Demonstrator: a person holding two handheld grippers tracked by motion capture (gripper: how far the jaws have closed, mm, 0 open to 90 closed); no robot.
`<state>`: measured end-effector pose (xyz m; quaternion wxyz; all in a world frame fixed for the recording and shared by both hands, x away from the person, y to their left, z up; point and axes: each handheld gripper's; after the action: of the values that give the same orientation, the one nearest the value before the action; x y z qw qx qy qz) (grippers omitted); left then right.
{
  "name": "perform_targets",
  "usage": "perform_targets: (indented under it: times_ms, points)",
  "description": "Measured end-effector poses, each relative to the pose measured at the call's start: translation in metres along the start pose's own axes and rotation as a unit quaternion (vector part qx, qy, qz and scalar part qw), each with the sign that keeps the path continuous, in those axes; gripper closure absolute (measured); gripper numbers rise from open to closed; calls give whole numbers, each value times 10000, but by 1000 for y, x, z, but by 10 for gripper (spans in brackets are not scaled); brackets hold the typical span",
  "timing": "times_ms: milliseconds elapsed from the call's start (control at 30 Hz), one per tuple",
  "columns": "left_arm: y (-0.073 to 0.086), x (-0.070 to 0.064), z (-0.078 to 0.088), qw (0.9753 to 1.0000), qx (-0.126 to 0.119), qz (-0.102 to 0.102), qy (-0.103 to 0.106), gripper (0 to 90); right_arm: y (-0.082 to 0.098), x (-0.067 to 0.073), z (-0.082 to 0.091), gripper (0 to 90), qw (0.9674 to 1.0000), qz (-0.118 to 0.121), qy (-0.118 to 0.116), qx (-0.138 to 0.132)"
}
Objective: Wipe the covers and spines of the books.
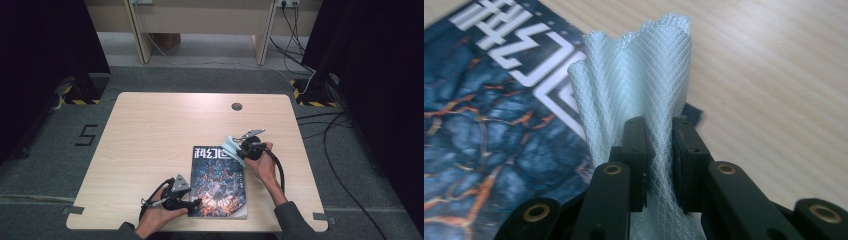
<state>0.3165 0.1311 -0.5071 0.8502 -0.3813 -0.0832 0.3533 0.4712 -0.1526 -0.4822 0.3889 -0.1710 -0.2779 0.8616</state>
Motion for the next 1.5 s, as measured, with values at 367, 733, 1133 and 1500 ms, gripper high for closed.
perform_targets:
  times_ms: [367,733,1133,1500]
  points:
    - [0,2,0,10000,4,-61,65,372,-7,-8,-8,790,9997,-63,245,-5]
    - [0,2,1,10000,13,-67,63,372,-15,13,-15,796,9999,111,57,-83]
    - [1,3,1,9999,3,-81,88,371,-17,17,-15,793,9994,331,138,-33]
    - [0,4,0,9998,21,-109,136,369,-8,-3,-8,795,9993,23,360,44]
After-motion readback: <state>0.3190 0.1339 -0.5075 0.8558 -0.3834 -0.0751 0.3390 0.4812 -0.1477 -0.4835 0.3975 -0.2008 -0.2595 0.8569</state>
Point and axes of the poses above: each handheld gripper's, and its own axes: z roughly backward along the jaws, y roughly out of its underside, x roughly to its left, and after that the axes turned 1 degree about y, right-handed
